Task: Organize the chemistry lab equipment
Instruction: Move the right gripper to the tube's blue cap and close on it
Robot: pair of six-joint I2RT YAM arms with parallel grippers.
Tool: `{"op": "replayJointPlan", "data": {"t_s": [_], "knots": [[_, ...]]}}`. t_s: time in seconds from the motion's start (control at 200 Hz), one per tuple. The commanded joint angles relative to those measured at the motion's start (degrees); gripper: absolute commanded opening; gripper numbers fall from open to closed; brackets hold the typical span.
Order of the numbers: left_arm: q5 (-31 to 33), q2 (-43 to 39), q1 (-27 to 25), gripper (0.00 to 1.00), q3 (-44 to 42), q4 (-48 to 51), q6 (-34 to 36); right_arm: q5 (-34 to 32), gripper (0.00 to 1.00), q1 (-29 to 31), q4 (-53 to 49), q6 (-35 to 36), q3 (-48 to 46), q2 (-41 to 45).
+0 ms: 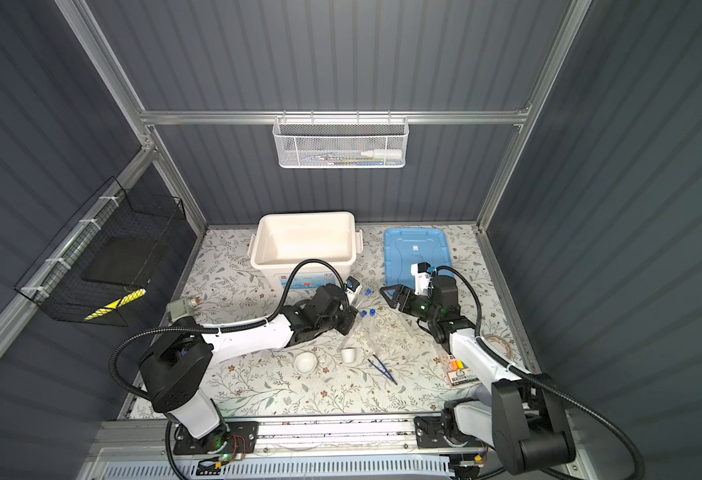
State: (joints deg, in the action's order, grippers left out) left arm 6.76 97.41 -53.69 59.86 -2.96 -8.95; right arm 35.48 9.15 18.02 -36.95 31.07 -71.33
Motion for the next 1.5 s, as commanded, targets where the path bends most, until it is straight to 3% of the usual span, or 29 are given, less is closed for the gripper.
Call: {"op": "replayJointPlan", "data": {"t_s": [0.0, 0.255, 0.72, 1.496], "knots": [[-2.17, 1.53, -0.23, 0.09, 2.21, -2.13, 1.73, 3.49, 0.72, -0.18, 5.99, -2.88, 1.7, -3.34], [-4.46, 2.94, -0.31, 0.09, 3.1, -2.88, 1.99, 7.22, 0.64, -0.17, 15.5, -9.12, 1.82, -9.59], [-6.3, 3.38, -0.29, 0.09, 2.83, -4.33, 1.92, 8.47, 0.52, 0.7, 20.58, -12.34, 2.37, -14.48], [-6.57, 3.45, -0.33, 0.09, 2.37, -4.95, 1.83, 7.96, 0.32, 2.8, 20.76, -11.77, 3.39, -16.46]]}}
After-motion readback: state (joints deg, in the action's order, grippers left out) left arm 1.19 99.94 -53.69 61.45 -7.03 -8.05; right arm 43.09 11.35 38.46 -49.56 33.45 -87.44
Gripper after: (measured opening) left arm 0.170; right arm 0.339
